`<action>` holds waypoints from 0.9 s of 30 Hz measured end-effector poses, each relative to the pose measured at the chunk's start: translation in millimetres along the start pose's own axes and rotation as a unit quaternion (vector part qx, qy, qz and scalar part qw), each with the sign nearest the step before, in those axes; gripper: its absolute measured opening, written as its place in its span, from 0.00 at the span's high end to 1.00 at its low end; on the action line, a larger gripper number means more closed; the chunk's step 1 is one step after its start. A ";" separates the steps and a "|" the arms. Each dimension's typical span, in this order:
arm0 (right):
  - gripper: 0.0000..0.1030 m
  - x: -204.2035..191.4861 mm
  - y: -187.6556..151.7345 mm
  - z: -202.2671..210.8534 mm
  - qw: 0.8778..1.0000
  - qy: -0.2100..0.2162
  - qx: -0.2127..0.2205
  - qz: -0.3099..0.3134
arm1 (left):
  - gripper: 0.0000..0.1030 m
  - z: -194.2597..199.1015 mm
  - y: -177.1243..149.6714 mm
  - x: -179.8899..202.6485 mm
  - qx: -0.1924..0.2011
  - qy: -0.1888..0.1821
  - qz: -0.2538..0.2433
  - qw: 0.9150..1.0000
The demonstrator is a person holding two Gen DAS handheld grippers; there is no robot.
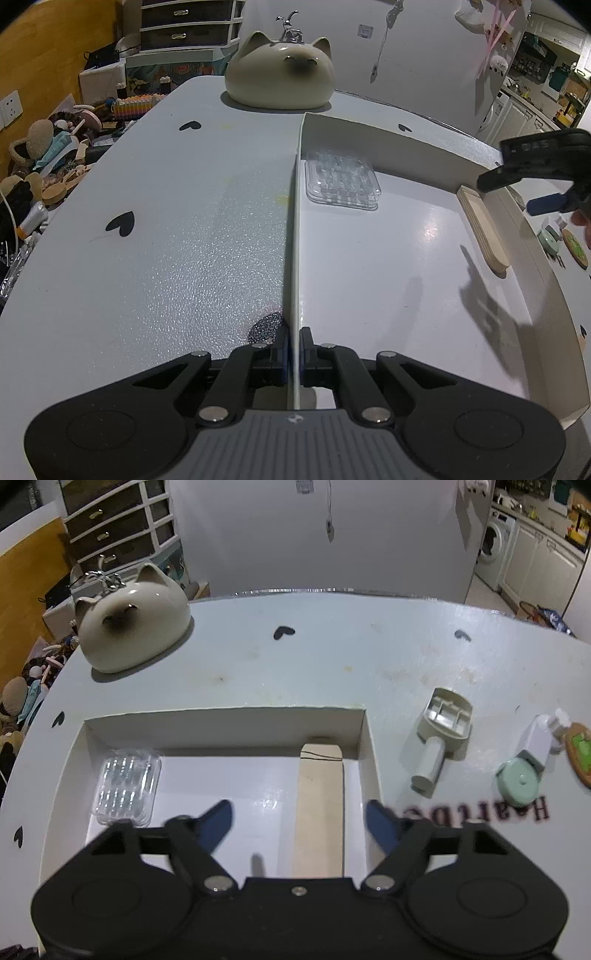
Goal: Organize rigid objects
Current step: 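Open the right tool to release the stick inside the box, then move the right tool to the pink half-moon wooden piece and grasp it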
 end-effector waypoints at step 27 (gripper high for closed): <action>0.00 44.6 -62.1 135.1 0.988 -0.007 0.144 0.052 | 0.95 0.9 0.3 0.8 0.001 0.001 0.000 1.000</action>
Point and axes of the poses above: each gripper's, at about its wrist camera, not at the fingertips, and z roughly against the way its jaws point, x to its right, y to its top, the point moved 7 cm from there along -z, roughly the way its jaws point, and after that the axes turned 15 degrees about y, right-handed, at the moved point
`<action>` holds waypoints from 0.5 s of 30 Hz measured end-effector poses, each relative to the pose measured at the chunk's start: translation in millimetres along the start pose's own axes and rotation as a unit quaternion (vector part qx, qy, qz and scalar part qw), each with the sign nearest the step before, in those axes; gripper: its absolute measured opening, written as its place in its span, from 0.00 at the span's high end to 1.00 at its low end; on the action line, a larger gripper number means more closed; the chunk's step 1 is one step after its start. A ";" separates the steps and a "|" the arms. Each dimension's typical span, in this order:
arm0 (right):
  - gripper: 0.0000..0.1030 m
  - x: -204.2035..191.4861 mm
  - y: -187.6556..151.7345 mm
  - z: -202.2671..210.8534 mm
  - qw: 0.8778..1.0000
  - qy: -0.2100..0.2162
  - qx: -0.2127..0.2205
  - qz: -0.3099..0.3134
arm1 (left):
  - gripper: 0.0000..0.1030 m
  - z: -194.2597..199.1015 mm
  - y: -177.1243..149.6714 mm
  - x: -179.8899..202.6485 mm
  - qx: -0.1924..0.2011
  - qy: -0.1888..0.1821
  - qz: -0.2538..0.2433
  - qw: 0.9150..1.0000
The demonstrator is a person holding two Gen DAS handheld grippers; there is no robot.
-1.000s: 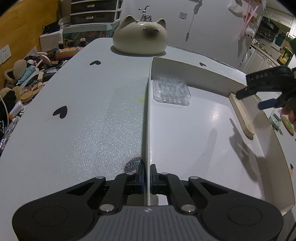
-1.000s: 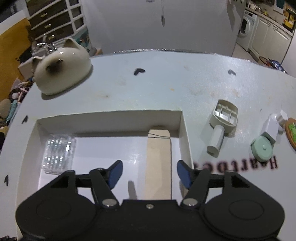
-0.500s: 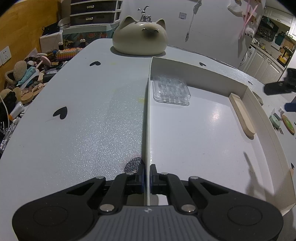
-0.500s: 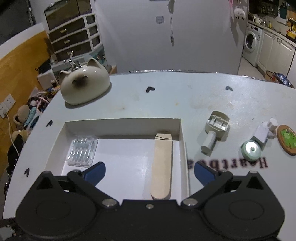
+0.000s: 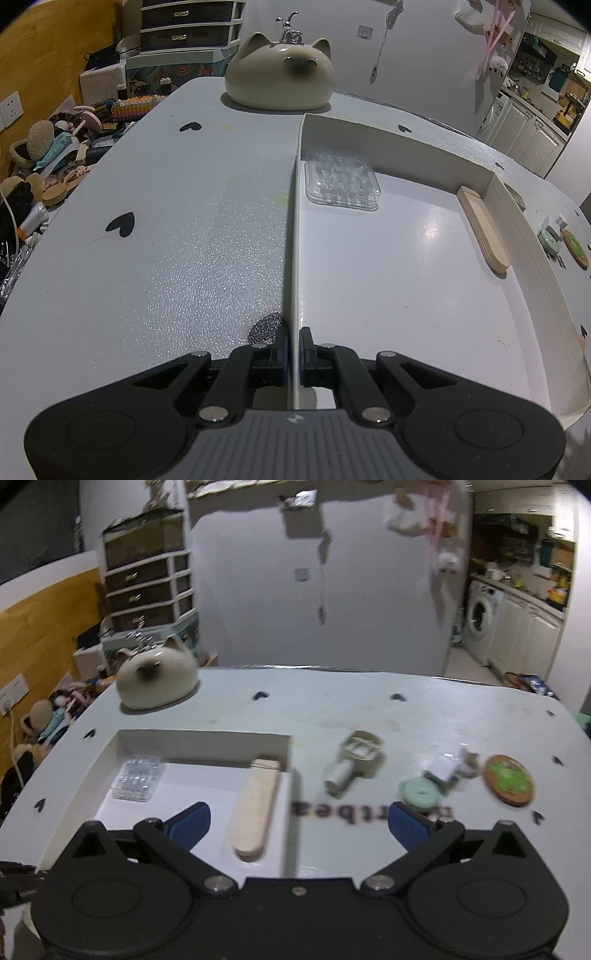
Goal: Organize rigid objects
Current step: 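Move the right tool to the pink half-moon wooden piece and grasp it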
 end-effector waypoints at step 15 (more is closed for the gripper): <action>0.00 78.1 -77.9 25.4 0.998 -0.054 -0.007 0.018 | 0.95 0.0 0.4 -0.2 0.000 0.000 -0.001 1.000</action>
Point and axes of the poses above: each gripper's, at about its wrist camera, not at the fingertips, and z roughly against the way its jaws point, x to its right, y to its top, the point moved 7 cm from there along -z, roughly the way its jaws point, and after that the axes turned 15 degrees about y, right-handed, at the moved point
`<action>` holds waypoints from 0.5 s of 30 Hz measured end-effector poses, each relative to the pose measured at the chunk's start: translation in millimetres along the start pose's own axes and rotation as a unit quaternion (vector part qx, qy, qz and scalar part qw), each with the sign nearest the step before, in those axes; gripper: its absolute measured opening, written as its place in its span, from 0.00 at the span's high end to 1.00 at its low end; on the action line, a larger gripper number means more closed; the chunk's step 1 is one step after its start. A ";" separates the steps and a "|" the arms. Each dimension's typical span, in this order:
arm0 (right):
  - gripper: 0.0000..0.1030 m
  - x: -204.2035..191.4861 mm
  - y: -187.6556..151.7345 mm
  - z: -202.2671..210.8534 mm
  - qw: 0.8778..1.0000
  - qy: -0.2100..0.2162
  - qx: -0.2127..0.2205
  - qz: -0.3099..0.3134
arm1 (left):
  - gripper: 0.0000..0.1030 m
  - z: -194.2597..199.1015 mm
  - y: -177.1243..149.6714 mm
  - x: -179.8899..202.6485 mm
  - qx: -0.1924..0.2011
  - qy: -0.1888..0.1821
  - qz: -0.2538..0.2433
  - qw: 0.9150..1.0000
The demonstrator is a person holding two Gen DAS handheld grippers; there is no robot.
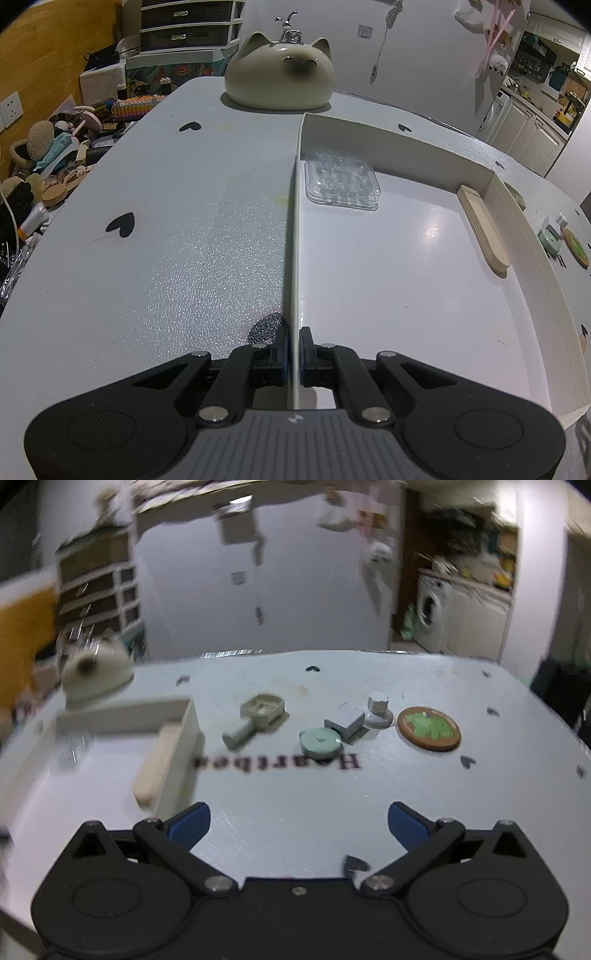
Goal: Organize rigid objects
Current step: 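Move the right tool to the pink half-moon wooden piece and grasp it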
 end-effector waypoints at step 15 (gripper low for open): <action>0.00 -34.0 -54.2 -15.6 0.986 0.102 -0.063 0.115 | 0.95 0.0 -0.1 0.0 0.000 0.000 0.000 1.000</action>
Point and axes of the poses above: each gripper's, at about its wrist camera, not at the fingertips, and z roughly against the way its jaws point, x to its right, y to its top, the point moved 7 cm from there along -z, roughly the way its jaws point, and after that the axes turned 15 degrees about y, right-handed, at the moved point
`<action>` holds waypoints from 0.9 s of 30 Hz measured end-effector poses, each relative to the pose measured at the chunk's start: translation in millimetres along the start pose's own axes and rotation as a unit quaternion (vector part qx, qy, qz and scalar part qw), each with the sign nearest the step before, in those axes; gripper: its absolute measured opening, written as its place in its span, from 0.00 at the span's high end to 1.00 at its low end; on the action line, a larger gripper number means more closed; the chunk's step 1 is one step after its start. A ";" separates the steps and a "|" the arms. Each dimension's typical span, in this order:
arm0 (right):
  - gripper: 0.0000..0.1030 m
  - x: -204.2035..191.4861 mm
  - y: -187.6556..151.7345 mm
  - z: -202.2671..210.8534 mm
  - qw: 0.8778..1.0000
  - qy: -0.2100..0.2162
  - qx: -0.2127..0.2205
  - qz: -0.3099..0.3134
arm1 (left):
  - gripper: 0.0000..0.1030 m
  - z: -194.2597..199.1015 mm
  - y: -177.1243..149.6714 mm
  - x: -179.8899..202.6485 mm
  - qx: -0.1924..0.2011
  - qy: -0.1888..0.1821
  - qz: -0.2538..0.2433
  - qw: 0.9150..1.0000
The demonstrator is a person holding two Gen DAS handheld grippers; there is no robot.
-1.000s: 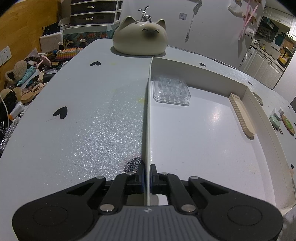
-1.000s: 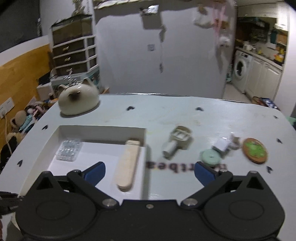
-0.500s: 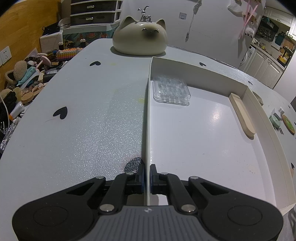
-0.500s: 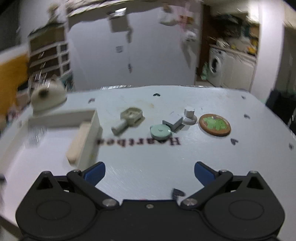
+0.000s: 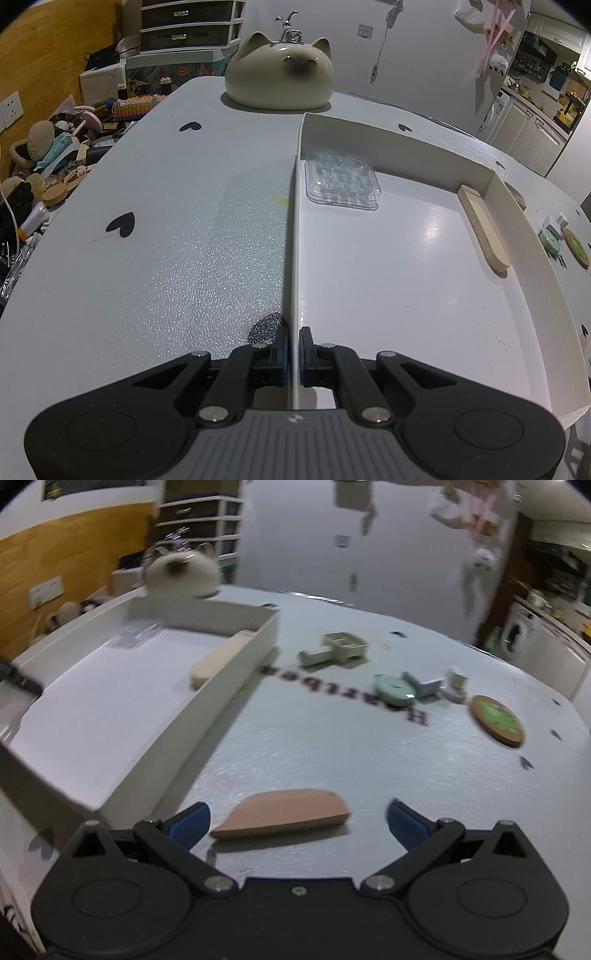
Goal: Organize rigid objects
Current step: 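Move the right tool to the pink half-moon wooden piece and grasp it, then carry the pink wooden piece with the right tool down into the box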
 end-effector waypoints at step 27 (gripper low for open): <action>0.09 23.4 4.4 -27.2 0.995 0.064 -0.067 -0.034 | 0.95 -4.5 1.7 -1.1 -0.007 -0.011 0.003 1.000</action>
Point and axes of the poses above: each gripper's, at about its wrist camera, not at the fingertips, and z roughly against the way its jaws point, x to its right, y to its top, the point moved 7 cm from there along -z, roughly the way its jaws point, and after that the axes turned 15 degrees about y, right-handed, at the moved point
